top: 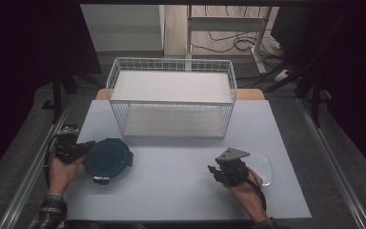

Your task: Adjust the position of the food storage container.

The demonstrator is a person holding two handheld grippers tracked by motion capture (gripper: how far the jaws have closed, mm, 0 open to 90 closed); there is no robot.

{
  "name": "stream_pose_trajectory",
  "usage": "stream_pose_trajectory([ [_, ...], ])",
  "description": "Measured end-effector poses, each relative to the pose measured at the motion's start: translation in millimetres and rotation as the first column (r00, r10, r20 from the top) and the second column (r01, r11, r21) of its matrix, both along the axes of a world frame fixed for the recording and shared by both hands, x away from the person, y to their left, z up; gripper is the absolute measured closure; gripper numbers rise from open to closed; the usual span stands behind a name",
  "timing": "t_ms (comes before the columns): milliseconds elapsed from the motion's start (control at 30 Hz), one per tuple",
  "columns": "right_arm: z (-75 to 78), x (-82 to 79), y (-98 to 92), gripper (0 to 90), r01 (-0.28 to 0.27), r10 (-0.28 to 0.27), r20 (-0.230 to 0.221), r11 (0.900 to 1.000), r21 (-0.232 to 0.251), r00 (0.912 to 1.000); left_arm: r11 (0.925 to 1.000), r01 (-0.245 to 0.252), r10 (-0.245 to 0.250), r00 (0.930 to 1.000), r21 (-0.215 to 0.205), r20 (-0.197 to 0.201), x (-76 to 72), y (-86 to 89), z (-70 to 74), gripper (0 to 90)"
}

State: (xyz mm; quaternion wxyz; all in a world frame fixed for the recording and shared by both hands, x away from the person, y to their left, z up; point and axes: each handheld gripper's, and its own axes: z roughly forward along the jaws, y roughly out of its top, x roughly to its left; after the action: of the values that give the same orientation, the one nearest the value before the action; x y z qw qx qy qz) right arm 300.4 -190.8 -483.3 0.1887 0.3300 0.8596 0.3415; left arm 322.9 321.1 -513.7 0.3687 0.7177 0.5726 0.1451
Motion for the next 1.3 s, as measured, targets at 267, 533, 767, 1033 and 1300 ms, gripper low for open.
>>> stream_pose_trajectory([
  [267,-0.3,-0.1,-2.9,58.7,0.004,-0.003,-0.004,1.000,0.010,1.0000,0.9981,0.061,-0.061,0.9981,0.012,-0.010,-10.7,-52.5,3.0,90.0],
  [533,0.1,-3.5,-9.5,73.7,0.036,-0.036,0.006,0.999,0.007,0.9993,1.0000,0.001,-0.002,0.9978,0.007,0.066,-34.0,-33.2,5.5,90.0],
  [767,3.7,-6.5,-28.8,88.5,0.105,-0.106,-0.014,0.994,-0.023,0.9943,0.9994,0.036,-0.036,0.9988,-0.002,0.033,-58.0,-35.3,-4.1,90.0],
  [1033,6.5,-4.4,-48.8,89.3,0.156,-0.156,-0.038,0.988,-0.019,0.9870,0.9999,0.012,-0.012,0.9998,0.000,0.013,-65.9,-36.9,-6.6,90.0],
  [1300,10.5,-2.4,-58.7,87.6,0.183,-0.183,-0.015,0.983,0.005,0.9829,0.9996,0.030,-0.030,0.9995,0.003,0.006,-71.1,-53.0,-5.3,90.0],
])
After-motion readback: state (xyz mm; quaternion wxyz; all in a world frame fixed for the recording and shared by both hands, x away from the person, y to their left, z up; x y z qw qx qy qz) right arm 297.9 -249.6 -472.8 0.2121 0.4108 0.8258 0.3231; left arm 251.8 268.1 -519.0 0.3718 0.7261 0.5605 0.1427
